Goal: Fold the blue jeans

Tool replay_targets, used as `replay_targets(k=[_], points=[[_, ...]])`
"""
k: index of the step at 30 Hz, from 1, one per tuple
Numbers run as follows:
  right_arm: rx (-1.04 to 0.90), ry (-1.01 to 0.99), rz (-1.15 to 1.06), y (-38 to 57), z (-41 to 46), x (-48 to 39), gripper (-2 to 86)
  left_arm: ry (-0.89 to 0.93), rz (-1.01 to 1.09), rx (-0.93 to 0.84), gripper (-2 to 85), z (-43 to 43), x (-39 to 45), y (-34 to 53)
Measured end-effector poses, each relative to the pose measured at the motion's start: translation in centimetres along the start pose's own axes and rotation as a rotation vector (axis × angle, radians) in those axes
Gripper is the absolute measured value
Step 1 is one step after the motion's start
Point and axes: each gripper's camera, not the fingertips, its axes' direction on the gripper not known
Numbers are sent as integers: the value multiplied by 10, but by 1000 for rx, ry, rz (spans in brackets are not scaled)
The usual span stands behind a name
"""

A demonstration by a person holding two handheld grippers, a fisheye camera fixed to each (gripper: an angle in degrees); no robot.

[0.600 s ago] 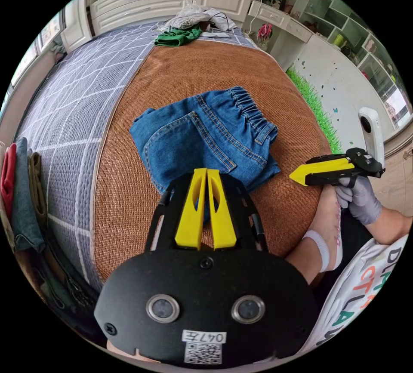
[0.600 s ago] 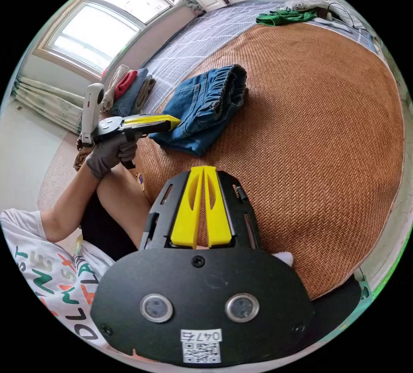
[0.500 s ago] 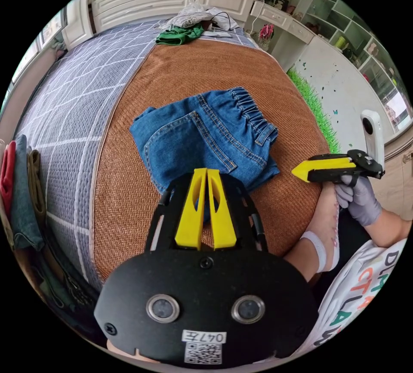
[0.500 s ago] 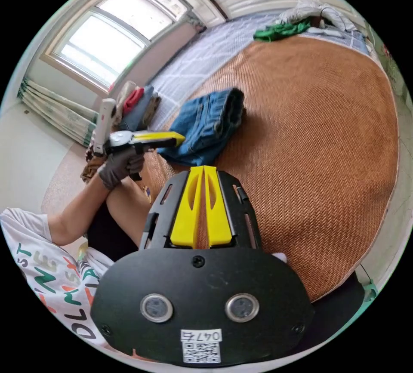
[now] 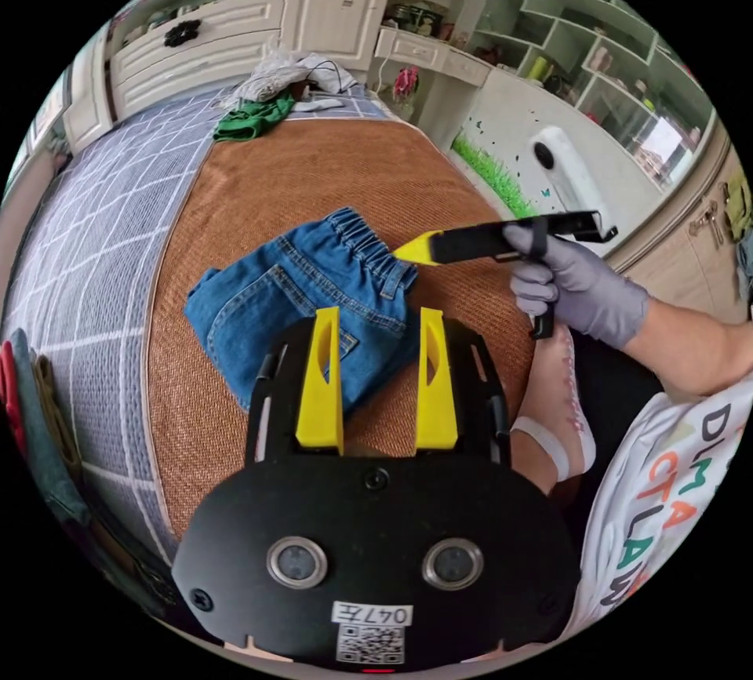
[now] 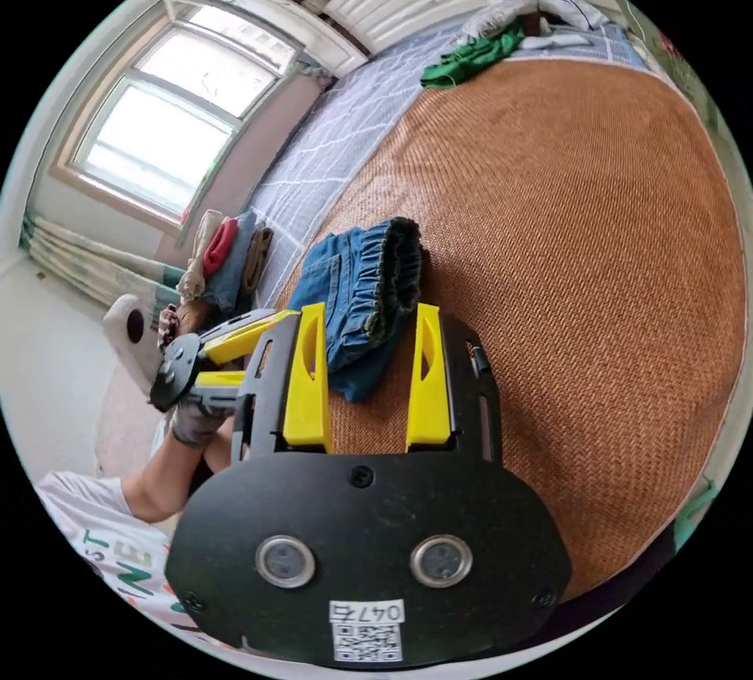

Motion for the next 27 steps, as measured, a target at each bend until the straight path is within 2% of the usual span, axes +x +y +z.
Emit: replay_targets(k=[4,8,13,17,22,24,27], points=[[-126,-30,122,-19,17,14,53,-57,23,-14,164,6,12,6],[-41,13,21,-24,-13,-29,32,-40,-5,-10,182,11,9,17],[29,-29,-65,-31,-32,-77,19,-96,-67,40,180,1,-2,36],[30,-52,-148,-46,-31,-110,13,-166,-135,82,132,-9,-21,64],[62,-141,-209,-65,-36,-123,5,-132,-257,152,61,-23,-59,106],[100,-43,-196,-65,-42,-120,21,-44,-355,198,56,-28,-91,131],[47,144,-146,-64,-35,-105,65,60,-510,307,55,-40,-133,171]])
